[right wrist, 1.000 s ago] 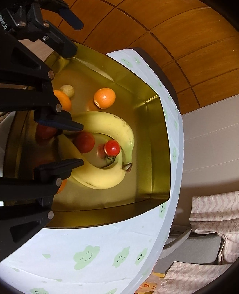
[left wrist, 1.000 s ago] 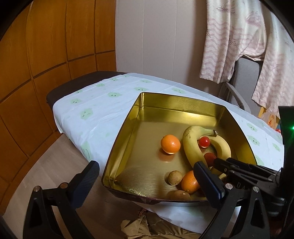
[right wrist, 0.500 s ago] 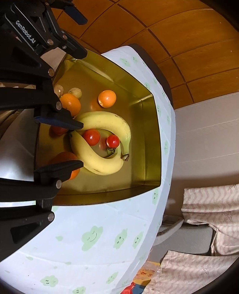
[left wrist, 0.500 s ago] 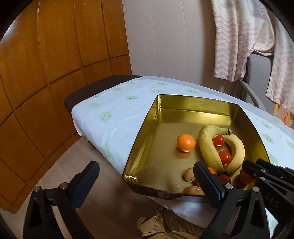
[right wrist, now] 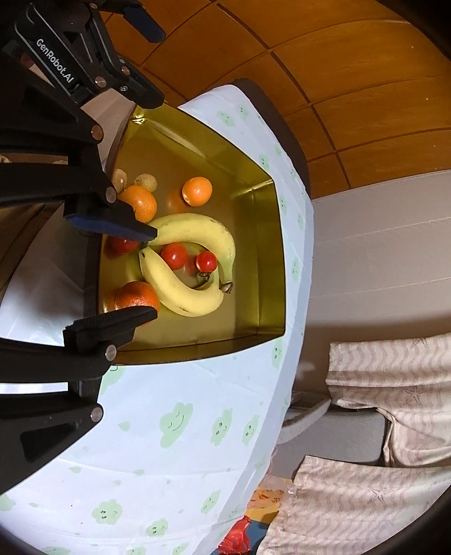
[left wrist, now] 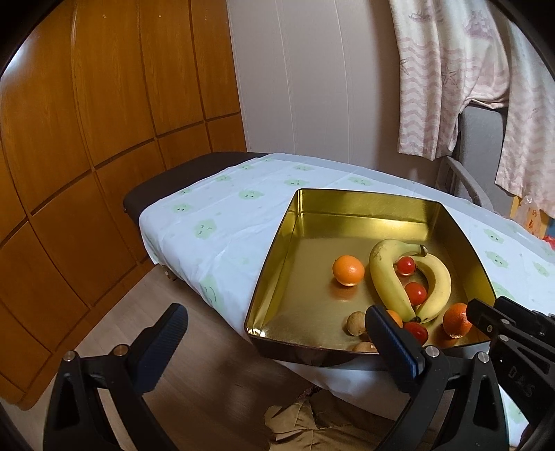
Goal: Organize fruits
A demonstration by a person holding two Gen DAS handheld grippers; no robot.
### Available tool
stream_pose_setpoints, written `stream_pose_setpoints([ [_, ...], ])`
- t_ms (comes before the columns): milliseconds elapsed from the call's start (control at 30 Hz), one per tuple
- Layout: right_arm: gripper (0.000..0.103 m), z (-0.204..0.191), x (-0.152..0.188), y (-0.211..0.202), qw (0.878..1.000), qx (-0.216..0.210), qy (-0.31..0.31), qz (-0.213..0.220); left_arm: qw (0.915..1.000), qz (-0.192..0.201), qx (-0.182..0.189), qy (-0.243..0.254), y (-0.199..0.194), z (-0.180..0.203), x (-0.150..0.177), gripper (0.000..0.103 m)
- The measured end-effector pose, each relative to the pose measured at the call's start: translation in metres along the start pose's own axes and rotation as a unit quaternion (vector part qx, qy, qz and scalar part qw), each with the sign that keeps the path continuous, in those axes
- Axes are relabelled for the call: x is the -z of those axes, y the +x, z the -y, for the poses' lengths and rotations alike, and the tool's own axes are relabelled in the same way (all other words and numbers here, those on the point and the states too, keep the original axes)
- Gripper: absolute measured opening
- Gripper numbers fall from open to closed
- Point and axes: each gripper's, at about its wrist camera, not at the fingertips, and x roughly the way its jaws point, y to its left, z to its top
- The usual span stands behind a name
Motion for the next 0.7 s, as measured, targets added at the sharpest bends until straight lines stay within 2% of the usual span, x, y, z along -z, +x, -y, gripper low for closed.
stream_pose_setpoints([
  [700,0.040,-0.004,0.005,-0.012,1.000,-0.004,0.004,0.010,1.0000,-0.004,-0.007,0.005,-0.002,0.000,0.004,0.103],
])
